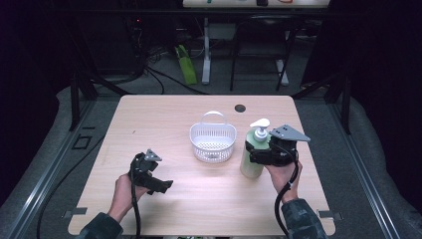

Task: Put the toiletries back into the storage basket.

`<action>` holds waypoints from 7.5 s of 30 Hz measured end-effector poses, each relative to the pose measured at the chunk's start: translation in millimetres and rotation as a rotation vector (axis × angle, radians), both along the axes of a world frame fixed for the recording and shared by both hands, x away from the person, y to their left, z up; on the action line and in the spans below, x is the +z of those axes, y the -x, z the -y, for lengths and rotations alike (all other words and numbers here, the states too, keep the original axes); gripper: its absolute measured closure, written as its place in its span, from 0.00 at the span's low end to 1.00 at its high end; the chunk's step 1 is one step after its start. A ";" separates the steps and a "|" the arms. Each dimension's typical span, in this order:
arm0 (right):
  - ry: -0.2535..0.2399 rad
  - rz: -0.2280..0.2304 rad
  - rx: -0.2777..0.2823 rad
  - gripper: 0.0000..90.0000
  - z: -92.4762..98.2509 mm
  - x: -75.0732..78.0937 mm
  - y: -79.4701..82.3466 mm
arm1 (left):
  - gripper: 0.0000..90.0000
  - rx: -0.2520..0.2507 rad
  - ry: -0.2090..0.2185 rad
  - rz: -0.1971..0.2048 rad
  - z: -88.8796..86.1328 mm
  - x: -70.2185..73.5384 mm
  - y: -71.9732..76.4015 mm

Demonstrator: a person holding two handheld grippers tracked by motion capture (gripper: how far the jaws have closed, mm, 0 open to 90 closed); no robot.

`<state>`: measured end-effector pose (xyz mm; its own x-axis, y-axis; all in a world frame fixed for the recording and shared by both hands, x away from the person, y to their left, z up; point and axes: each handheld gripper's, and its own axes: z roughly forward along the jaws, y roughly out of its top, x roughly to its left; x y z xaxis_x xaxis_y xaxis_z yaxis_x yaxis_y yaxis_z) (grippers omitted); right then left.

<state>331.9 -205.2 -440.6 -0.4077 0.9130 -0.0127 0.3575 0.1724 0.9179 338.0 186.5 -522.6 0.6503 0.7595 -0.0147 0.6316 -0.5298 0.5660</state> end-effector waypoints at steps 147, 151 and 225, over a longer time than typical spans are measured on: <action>-0.124 0.287 -0.032 0.76 2.7 95.4 5.5 | 0.03 0.019 -0.003 -0.004 -4.4 0.5 -2.6; -0.122 0.289 -0.028 0.76 1.6 98.3 4.2 | 0.03 0.016 -0.009 -0.004 -4.1 0.4 -2.6; -0.125 0.331 0.053 0.76 -39.7 137.3 -20.1 | 0.03 0.013 -0.021 -0.005 -3.1 -0.9 -6.1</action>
